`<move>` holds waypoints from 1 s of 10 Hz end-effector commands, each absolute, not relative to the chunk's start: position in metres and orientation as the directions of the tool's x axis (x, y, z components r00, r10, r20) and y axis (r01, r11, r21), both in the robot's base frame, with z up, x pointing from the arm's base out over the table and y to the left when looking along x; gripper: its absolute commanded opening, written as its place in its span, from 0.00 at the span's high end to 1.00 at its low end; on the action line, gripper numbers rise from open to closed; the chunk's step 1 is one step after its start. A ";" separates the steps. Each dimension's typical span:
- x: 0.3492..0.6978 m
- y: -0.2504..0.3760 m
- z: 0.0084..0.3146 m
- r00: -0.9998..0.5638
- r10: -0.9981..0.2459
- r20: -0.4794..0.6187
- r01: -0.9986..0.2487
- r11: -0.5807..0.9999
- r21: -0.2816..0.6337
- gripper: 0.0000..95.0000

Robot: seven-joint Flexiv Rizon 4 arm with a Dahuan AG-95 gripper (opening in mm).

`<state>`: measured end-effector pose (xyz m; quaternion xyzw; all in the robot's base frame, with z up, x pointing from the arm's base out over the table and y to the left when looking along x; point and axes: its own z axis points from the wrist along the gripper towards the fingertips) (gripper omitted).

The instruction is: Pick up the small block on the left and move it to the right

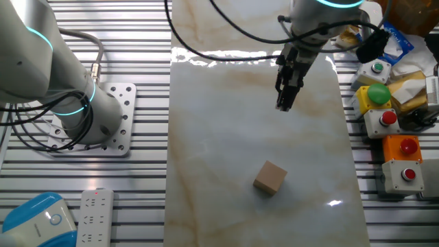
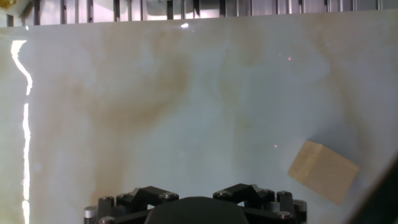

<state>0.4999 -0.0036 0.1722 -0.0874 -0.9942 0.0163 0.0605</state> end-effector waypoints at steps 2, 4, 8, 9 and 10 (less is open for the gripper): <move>0.488 -0.028 0.185 -0.975 -0.167 0.144 -0.174 0.984 -0.037 0.00; 0.485 -0.036 0.189 -0.953 -0.261 0.152 -0.270 0.962 -0.042 0.00; 0.477 -0.038 0.184 -0.880 -0.448 0.155 -0.455 0.890 -0.013 0.00; 0.471 -0.040 0.182 -0.832 -0.531 0.158 -0.538 0.843 -0.001 0.00; 0.469 -0.041 0.181 -0.809 -0.565 0.161 -0.573 0.819 -0.002 0.00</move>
